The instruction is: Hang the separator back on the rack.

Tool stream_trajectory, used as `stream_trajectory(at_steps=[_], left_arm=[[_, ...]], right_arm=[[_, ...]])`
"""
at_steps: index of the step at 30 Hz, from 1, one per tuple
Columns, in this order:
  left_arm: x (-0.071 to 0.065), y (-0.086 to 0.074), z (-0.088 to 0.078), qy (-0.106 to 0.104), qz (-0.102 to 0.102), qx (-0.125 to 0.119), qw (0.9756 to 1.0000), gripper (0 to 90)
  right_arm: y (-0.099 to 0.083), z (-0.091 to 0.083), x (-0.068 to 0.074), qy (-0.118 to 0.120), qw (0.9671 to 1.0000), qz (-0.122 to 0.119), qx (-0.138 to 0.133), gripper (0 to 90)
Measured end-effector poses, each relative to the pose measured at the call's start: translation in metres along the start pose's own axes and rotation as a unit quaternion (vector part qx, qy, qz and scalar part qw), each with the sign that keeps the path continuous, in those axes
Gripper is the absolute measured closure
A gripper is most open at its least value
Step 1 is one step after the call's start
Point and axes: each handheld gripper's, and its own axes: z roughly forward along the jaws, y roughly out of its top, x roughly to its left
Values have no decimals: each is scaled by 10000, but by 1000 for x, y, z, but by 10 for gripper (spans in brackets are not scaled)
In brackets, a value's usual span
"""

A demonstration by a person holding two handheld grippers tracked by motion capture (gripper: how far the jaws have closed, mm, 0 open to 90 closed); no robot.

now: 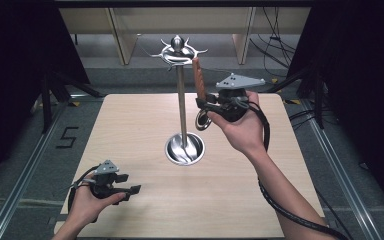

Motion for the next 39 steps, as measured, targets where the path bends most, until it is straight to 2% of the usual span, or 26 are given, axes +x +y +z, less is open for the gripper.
stream_trajectory(at_steps=[5, 6, 7, 11, 13, 16, 19, 20, 21, 22, 24, 25, 27, 28, 31, 36, 37, 39], left_arm=[[0, 0, 0, 7, -1, 4, 10000, 315], [0, 0, 0, 16, 0, -1, 10000, 315], [0, 0, 0, -20, -4, 21, 10000, 315], [0, 0, 0, 20, 5, 2, 10000, 315], [0, 0, 0, 0, 0, -1, 10000, 315], [0, 0, 0, -3, 3, -3, 10000, 315], [0, 0, 0, -1, 0, -7, 10000, 315], [0, 0, 0, -1, 1, -5, 10000, 315], [0, 0, 0, 4, -1, -4, 10000, 315], [0, 0, 0, 2, -1, -5, 10000, 315], [0, 0, 0, 3, -5, -7, 10000, 315], [0, 0, 0, 2, -7, -6, 10000, 315], [0, 0, 0, 7, -5, -11, 10000, 315], [0, 0, 0, 8, -5, -12, 10000, 315], [0, 0, 0, 10, 1, -23, 10000, 315], [0, -1, 1, 34, -39, -43, 10000, 316], [-1, -1, 1, 62, -57, -68, 9999, 316], [0, -1, 1, 64, -61, -52, 9999, 316]], right_arm=[[0, 4, -2, -5, 10000, -79, -20, 697], [0, 5, -1, 7, 10000, -11, 5, 697], [0, 6, -2, 3, 10000, -78, -14, 696], [-2, 8, 0, -31, 10000, -30, 31, 696], [-4, 11, -1, -31, 9999, -148, -21, 695], [-5, 12, 1, -118, 9999, -43, -59, 694], [-5, 10, 1, -96, 9999, -106, 55, 689], [-5, 11, 1, -79, 9999, -125, -4, 679], [-5, 9, 0, -129, 9998, -170, -31, 658], [-5, 8, 1, -83, 9999, -75, -34, 640], [-5, 4, 0, -107, 9997, -202, -60, 595], [-6, 1, 1, -113, 9999, -69, -47, 575], [-8, -4, 0, -107, 9998, -180, -65, 542], [-10, -6, 0, -128, 9998, -109, -60, 532], [-19, -14, -4, -169, 9996, -218, -40, 503], [-40, -30, -13, -257, 9996, -95, 32, 485], [-44, -34, -16, -264, 9995, -138, 101, 483], [-52, -41, -18, -286, 9994, -10, 177, 473]])
